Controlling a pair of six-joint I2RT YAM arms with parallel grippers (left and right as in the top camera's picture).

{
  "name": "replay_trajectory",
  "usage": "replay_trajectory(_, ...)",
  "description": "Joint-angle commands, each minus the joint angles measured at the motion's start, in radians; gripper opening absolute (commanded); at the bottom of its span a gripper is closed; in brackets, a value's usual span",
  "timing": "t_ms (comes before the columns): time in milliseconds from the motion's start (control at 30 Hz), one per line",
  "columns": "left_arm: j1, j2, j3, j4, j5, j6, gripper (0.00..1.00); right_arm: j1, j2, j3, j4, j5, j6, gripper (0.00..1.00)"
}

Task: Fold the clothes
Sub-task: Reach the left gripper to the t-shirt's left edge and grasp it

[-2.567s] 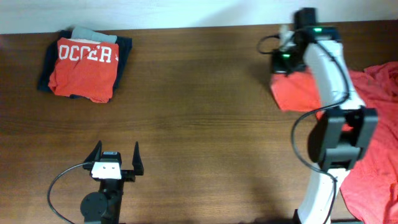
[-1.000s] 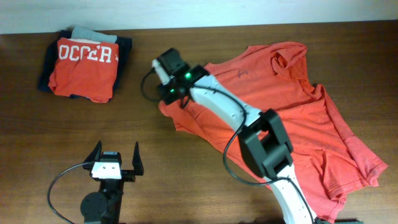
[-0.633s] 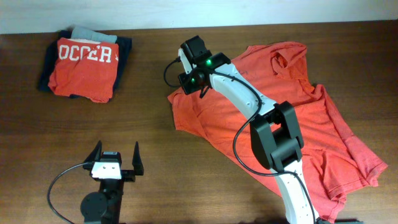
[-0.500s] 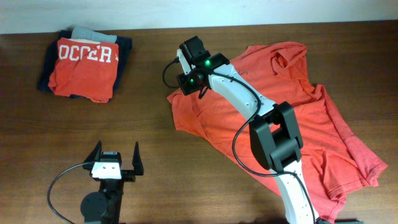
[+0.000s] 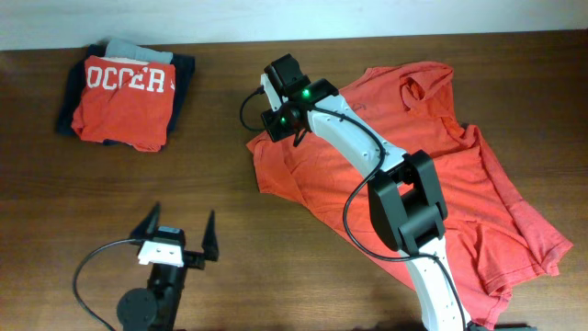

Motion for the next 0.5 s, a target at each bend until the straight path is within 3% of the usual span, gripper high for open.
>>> replay_trajectory(0, -0.004, 0.051, 0.039, -0.081, 0.143, -0.061, 0.99, 0.005, -0.010, 0.020, -0.001, 0.005, -0.010, 0.04)
replay_trajectory(200, -0.004, 0.281, 0.172, -0.165, 0.157, -0.059, 0.99, 0.005, -0.010, 0.020, 0.000, 0.006, -0.010, 0.05)
replay_trajectory(333, -0.006, 0.544, 0.345, -0.169, 0.156, -0.012, 0.99, 0.005, -0.010, 0.020, 0.000, 0.006, -0.010, 0.05)
replay_trajectory(467, -0.043, 0.851, 0.544, -0.286, 0.156, -0.002, 0.99, 0.005, -0.010, 0.020, -0.001, 0.006, -0.010, 0.05)
